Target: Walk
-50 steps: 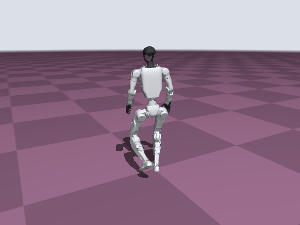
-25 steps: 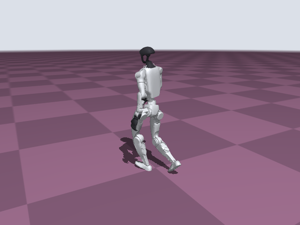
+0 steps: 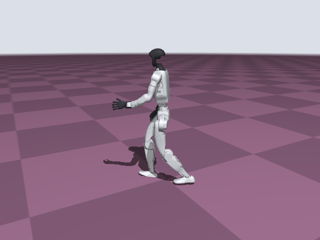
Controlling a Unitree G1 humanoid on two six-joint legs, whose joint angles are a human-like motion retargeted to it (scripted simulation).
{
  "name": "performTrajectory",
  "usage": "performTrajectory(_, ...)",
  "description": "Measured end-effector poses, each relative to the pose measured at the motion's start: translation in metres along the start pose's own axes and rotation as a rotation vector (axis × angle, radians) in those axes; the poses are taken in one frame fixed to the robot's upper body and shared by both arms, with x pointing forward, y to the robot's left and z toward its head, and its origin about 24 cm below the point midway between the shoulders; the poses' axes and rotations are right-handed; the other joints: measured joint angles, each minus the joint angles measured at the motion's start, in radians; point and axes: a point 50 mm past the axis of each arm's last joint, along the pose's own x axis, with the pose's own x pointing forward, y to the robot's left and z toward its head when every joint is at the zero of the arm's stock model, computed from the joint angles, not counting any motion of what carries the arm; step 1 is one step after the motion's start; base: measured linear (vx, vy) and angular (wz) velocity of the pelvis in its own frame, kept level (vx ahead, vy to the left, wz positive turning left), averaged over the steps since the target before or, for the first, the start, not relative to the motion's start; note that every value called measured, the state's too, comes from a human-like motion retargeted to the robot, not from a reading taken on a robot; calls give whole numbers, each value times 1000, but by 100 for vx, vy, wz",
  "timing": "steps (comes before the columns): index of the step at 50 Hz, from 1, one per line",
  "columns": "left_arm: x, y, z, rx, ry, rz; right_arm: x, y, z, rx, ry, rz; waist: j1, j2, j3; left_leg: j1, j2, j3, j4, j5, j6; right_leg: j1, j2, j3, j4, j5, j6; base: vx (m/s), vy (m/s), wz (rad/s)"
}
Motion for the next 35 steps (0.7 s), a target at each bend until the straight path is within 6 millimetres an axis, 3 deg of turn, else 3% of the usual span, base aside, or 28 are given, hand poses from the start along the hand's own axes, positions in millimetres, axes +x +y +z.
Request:
performTrajectory(5,-30,-17,-20,-56,64,-53,7,-12,29,25,-106,-61,29,56,25,-187,208,39,610,130,-36,66,80,-50,147,-94,-101,-2,-7,64)
performTrajectory(10,-67,-24,-53,-49,204,-123,14,-47,78,14,-258,-191,116,42,25,-436,304,58,878,94,44,162,106,-24,129,-165,-131,-2,-5,42)
performTrajectory(15,-114,-13,-92,-41,384,-132,10,-94,136,50,-441,-353,202,-22,40,-600,214,102,646,19,69,295,68,36,70,-190,-91,-1,1,37)
performTrajectory(20,-159,-1,-121,-63,552,-77,-5,-135,187,73,-612,-488,245,-71,40,-632,52,138,91,99,40,397,-9,47,37,-212,-38,0,4,47)
performTrajectory(23,-177,2,-128,-83,606,-52,-12,-142,205,71,-676,-524,257,-86,26,-634,-4,127,-18,132,43,414,-43,58,116,-237,-13,0,4,35)
performTrajectory(26,-178,4,-126,-93,600,-32,-11,-134,207,70,-690,-510,249,-127,16,-604,-69,126,-1,171,75,413,-110,73,258,-204,27,3,5,47)
performTrajectory(29,-162,3,-116,-98,538,-13,-2,-109,196,52,-648,-424,222,-163,16,-553,-131,123,37,154,108,363,-195,72,488,-75,66,1,6,60)
performTrajectory(32,-129,0,-95,-99,419,10,8,-78,174,5,-565,-306,180,-178,21,-466,-175,107,24,117,128,261,-274,71,715,3,50,-1,6,59)
performTrajectory(35,-80,0,-63,-96,265,48,16,-55,148,-64,-469,-205,126,-155,35,-325,-187,69,-82,106,121,130,-298,73,804,-52,-2,-1,5,55)
